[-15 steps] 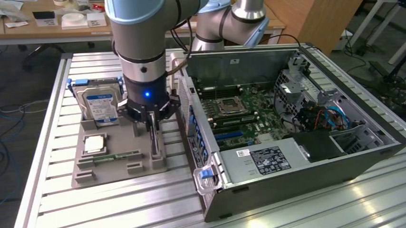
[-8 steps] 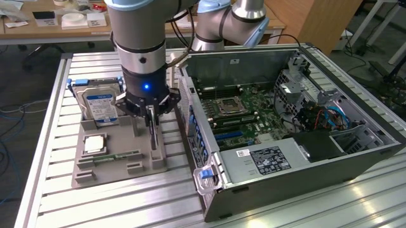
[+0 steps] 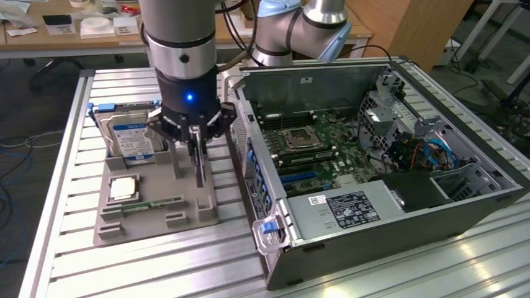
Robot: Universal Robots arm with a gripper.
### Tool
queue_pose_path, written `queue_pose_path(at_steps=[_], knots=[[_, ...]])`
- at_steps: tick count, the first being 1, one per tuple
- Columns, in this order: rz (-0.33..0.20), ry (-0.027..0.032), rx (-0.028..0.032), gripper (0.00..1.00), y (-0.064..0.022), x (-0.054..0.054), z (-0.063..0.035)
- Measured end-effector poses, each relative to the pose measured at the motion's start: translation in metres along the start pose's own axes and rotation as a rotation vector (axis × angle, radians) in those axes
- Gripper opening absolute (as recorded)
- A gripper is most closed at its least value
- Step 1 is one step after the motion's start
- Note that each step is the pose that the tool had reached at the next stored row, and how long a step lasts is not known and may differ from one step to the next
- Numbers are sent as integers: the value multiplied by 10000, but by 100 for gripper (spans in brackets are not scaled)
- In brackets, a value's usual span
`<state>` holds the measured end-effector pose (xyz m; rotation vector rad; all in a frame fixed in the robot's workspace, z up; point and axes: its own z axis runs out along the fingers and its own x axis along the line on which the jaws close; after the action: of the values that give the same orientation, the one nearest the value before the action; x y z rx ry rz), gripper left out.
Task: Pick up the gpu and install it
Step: 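Pick up the gpu and move the gpu toward the slot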
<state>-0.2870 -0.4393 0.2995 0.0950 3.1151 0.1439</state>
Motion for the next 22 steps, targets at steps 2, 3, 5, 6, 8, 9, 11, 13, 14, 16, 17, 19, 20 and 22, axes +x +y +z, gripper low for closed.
queue_pose_path(at_steps=[2, 3, 5, 6, 8, 9, 11, 13, 14, 16, 17, 19, 20, 22], knots=[[0, 0, -15, 27, 6, -1, -68], [0, 0, -20, 27, 9, -2, -100], [1, 1, -27, 27, 15, -3, -161], [1, 1, -27, 27, 18, -4, -189], [1, 1, -29, 27, 23, -5, -247], [1, 1, -29, 27, 25, -5, -270], [1, 1, -29, 27, 29, -6, -309], [1, 1, -30, 27, 31, -6, -328], [1, -1, -31, 27, 31, -6, -328], [0, 0, -30, 27, 31, -7, -328], [0, 0, -30, 27, 31, -7, -328], [1, 1, -29, 27, 31, -6, -329], [0, 1, -29, 27, 31, -7, -330], [1, 3, -27, 27, 32, -7, -346]])
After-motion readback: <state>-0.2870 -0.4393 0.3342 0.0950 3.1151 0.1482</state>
